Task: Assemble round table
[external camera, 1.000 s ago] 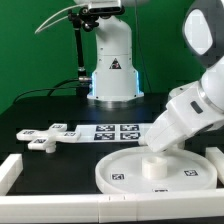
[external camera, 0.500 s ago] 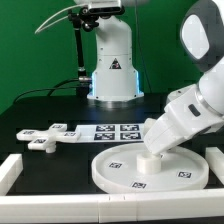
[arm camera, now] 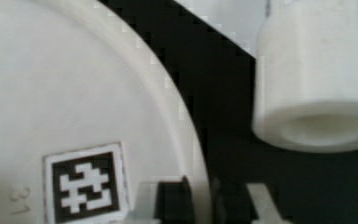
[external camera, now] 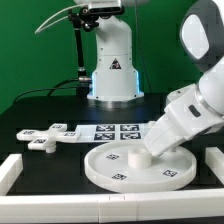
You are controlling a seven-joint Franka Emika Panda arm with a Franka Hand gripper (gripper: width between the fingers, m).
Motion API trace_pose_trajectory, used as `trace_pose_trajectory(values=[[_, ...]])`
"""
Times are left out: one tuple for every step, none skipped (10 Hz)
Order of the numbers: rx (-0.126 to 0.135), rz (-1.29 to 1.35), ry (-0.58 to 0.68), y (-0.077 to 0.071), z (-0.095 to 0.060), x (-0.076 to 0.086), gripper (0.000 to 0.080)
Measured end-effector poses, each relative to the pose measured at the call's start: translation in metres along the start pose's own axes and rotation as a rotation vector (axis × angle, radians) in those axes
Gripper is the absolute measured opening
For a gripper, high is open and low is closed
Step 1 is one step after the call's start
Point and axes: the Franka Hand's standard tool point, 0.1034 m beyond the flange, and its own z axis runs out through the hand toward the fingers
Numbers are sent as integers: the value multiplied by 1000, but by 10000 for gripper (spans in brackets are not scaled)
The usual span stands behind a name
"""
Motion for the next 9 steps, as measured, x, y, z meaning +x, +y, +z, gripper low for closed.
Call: trace_pose_trajectory(values=[[0,0,0,0,0,0,51],[0,0,-1,0,-1,-1,51],[-2,2,-6,0,-6,-3,51],[-8,15,4,-2,-12,-5,51],[-14,23,10,-4,-17,-10,51],[-20,34,16,-6,-23,-16,51],[-21,29,22,-6,-24,-18,158],[-16,23,29,-2,-21,-19,300],[-11,13,44,1,-17,-16,300]])
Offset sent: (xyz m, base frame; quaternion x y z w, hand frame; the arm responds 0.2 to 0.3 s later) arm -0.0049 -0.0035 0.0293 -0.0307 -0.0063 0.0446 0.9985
